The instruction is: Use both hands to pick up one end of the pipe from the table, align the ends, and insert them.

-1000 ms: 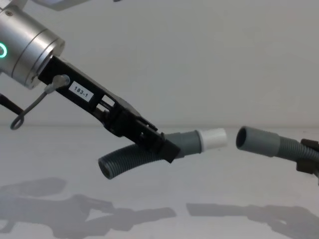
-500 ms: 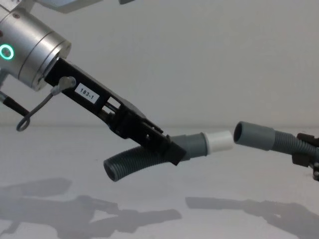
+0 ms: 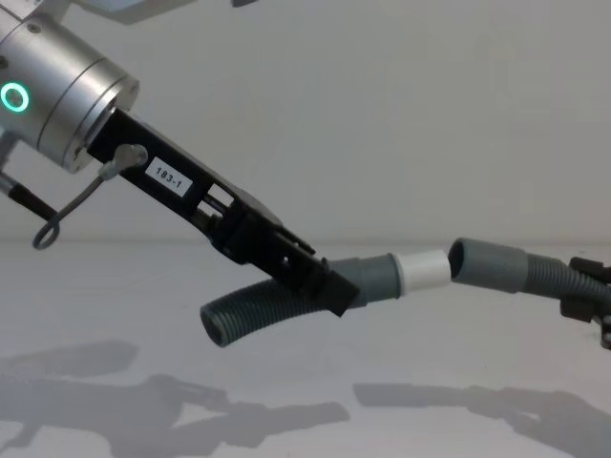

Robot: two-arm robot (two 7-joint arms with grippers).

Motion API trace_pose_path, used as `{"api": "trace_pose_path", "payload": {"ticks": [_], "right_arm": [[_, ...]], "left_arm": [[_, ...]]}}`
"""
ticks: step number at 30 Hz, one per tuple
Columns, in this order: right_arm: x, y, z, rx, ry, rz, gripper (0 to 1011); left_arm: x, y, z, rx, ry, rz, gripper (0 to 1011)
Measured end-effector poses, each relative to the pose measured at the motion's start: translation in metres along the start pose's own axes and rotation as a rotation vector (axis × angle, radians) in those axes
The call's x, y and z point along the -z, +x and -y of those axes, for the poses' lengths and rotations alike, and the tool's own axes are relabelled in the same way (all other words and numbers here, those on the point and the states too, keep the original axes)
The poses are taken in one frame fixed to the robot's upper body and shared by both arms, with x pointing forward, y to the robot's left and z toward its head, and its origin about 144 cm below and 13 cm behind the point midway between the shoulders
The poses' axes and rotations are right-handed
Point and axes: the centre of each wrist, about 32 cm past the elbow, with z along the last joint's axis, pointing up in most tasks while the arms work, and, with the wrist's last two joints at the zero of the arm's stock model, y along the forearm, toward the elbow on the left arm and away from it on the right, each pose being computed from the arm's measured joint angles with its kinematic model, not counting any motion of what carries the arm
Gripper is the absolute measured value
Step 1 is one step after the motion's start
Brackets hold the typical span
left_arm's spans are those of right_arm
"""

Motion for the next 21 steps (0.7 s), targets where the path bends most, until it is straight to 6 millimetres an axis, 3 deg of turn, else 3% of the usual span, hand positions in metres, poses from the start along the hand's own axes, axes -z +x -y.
{"api": "trace_pose_path", "payload": {"ticks": [21], "right_arm": [[0.0054, 0.0003, 0.0002, 0.007, 0.037, 0.049, 215]], "left_arm": [[-0.0006, 0.0043, -0.0001, 0.007, 0.003, -0.002, 322]]}}
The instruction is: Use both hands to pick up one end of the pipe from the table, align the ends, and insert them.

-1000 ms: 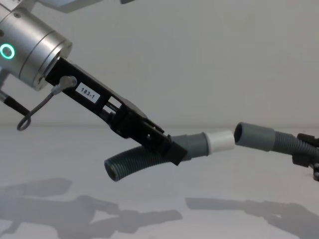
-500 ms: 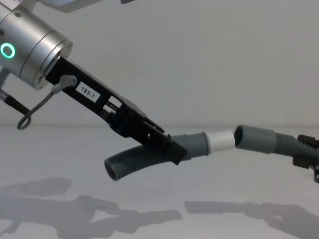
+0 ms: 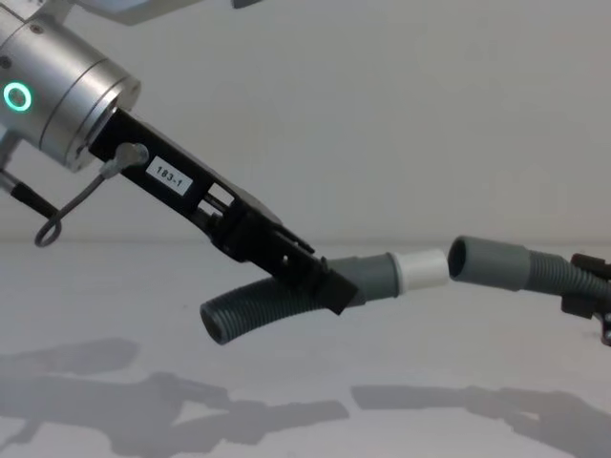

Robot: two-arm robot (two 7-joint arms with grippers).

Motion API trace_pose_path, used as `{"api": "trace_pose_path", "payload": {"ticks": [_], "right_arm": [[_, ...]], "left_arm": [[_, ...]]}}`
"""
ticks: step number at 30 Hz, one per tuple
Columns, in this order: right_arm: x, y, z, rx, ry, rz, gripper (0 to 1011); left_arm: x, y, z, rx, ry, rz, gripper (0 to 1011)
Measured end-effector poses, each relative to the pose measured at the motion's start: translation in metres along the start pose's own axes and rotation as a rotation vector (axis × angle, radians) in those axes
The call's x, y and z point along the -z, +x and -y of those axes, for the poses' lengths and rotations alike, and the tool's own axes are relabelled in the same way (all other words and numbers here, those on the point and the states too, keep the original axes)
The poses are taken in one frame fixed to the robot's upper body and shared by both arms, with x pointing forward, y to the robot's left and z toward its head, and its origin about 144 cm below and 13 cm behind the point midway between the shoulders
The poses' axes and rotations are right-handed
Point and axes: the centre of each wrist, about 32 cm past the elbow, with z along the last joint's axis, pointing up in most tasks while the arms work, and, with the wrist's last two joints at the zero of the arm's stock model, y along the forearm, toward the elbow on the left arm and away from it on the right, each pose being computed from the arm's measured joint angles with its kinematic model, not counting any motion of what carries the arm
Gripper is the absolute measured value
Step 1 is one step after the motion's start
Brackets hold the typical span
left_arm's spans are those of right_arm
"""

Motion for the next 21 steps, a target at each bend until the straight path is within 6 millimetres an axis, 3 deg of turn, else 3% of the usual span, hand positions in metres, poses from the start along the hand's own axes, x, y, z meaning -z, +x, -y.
{"api": "trace_pose_path", "payload": {"ticks": [21], "right_arm": [[0.0021, -0.0007, 0.0013, 0.006, 0.033, 0.046, 215]], "left_arm": [[-0.0016, 0.0034, 0.0007, -0.007, 0.003, -0.006, 322]]}}
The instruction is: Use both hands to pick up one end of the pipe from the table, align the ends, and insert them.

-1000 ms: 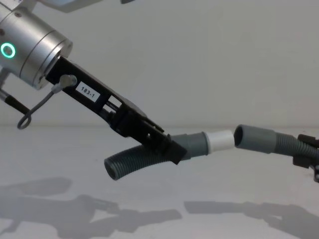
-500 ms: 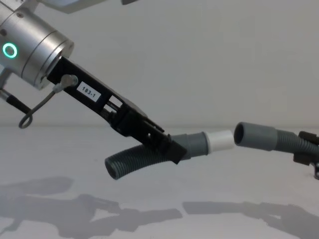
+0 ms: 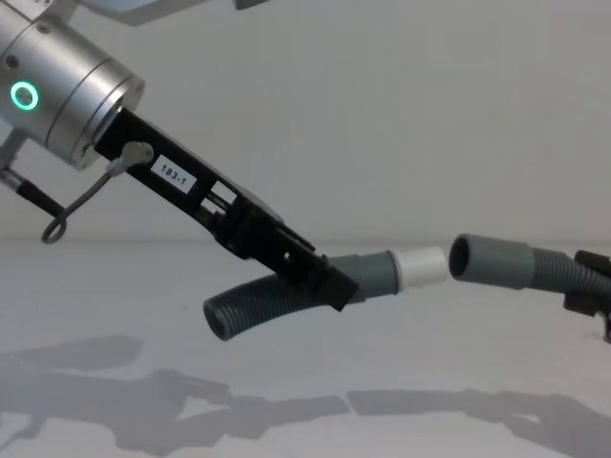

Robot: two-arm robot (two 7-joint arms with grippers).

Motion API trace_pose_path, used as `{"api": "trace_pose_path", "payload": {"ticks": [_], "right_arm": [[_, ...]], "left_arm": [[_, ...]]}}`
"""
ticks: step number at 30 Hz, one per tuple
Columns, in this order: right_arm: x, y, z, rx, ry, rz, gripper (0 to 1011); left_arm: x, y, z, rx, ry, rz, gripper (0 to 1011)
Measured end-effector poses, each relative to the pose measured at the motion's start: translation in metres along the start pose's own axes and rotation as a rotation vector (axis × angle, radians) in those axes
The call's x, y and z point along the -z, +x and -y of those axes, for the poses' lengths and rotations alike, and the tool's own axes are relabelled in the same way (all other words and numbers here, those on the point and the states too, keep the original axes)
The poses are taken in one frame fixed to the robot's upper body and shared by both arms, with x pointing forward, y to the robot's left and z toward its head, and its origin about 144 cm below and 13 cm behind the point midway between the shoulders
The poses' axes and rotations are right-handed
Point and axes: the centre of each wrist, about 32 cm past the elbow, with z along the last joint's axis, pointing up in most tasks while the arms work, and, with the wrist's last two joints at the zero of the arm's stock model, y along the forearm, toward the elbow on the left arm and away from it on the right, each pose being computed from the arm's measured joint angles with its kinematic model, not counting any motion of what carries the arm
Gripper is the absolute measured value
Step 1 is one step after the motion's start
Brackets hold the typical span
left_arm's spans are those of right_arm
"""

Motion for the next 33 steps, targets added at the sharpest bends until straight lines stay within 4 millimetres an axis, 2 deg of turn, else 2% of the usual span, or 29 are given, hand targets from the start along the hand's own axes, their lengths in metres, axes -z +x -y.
{"api": "trace_pose_path", "payload": {"ticks": [33], "right_arm": [[-0.0054, -0.0016, -0.0075, 0.006, -0.047, 0.032, 215]], "left_arm": [[-0.0001, 0.0057, 0.0033, 0.012, -0.007, 0.007, 322]]}}
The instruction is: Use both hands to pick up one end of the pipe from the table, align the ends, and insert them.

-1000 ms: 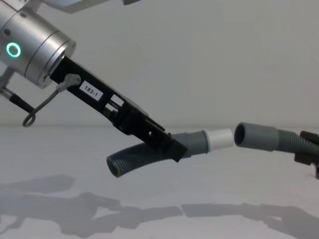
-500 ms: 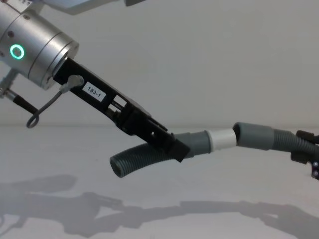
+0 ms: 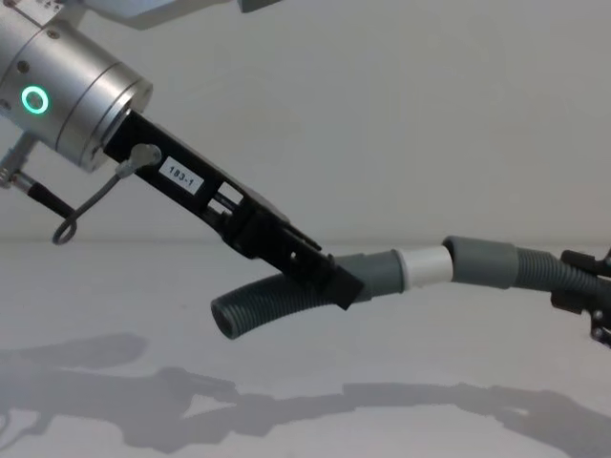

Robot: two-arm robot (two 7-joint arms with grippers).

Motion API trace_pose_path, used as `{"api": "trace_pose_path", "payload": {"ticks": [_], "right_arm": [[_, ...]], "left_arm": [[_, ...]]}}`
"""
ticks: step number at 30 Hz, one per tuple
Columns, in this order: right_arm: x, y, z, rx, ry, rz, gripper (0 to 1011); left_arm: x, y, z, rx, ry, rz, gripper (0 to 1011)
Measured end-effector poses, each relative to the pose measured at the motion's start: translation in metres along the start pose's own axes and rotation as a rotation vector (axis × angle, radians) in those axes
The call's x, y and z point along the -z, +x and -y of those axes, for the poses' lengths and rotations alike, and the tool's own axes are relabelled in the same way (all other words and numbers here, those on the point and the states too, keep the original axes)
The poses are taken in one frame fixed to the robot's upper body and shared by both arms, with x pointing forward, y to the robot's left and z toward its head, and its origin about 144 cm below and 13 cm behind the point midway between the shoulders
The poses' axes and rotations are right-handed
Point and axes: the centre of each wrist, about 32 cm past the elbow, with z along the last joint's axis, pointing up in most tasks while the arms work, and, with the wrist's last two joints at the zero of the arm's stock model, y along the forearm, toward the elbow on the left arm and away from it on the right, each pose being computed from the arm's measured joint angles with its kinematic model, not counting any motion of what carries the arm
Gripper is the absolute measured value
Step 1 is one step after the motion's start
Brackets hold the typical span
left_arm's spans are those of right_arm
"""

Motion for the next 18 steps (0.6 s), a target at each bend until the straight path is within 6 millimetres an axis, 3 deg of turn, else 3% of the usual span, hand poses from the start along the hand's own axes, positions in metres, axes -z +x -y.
{"api": "trace_pose_path", "payload": {"ticks": [18], "right_arm": [[0.0069, 0.0000, 0.0003, 0.000, 0.038, 0.023, 215]], "left_arm": [[0.0009, 0.0038, -0.0020, 0.008, 0.003, -0.001, 322]]}}
